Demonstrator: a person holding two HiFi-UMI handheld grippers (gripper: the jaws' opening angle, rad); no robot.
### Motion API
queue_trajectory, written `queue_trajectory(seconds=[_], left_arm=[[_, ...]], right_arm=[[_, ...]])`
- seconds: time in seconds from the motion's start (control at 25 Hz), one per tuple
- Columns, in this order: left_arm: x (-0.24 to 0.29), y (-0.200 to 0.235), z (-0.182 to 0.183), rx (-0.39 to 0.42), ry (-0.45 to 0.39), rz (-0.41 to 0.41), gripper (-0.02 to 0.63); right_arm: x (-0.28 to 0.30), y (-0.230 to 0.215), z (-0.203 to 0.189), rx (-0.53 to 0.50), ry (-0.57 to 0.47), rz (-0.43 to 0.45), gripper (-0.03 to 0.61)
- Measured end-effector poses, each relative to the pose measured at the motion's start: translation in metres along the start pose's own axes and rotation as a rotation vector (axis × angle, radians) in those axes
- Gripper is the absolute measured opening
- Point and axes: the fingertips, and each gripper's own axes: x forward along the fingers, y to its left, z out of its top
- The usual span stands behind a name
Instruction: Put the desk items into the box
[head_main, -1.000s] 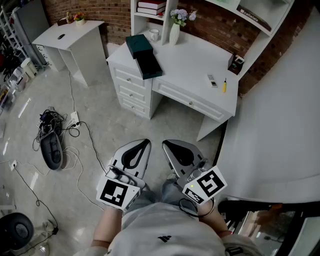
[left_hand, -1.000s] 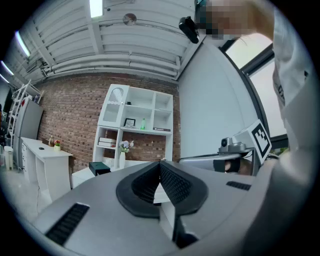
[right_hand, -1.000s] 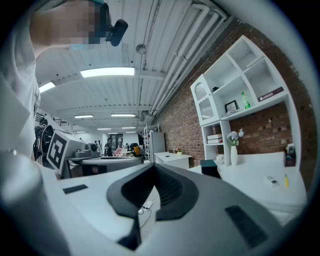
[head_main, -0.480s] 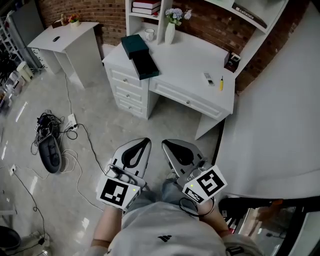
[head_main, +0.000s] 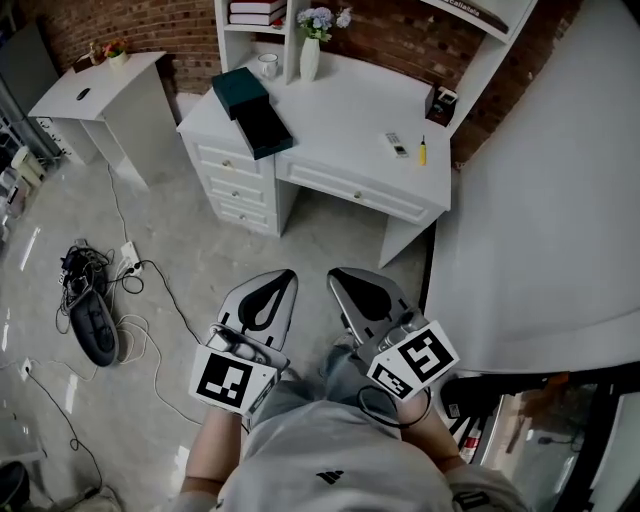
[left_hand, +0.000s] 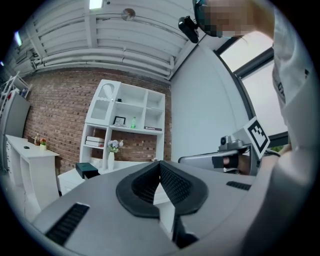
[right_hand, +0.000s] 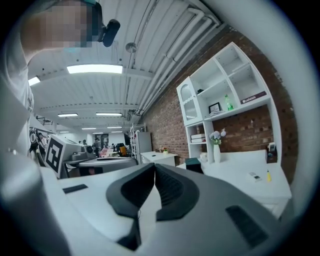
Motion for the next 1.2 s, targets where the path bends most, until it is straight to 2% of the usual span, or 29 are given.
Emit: queue_trajectory(seconds=[0.16, 0.4, 0.72, 0.92, 1.2], left_arm=[[0.031, -0.006, -0.001, -0.017, -0.008, -0.050, 0.012], [0.085, -0.012, -0.002, -0.003, -0.003, -0.073, 0.012], [0.174, -0.018, 0.000, -0.010, 0.001, -0.110, 0.012], [0.232, -0.036, -0.001, -0.008, 0.012, -0.163, 0.012], [0.299, -0.062, 0.000, 0.002, -0.002, -0.193, 0.012]], right_arm=[[-0.007, -0.029, -0.002, -0.006, 0.005, -0.056, 0.011], [-0.014, -0.086, 0.002, 0.012, -0.012, -0.105, 0.011], [-0.011, -0.174, 0.018, 0.007, -0.026, -0.136, 0.011], [-0.021, -0.231, 0.024, 0.008, -0.022, -0.158, 0.011], [-0.039, -0.293, 0.020, 0.015, -0.011, -0.180, 0.011]])
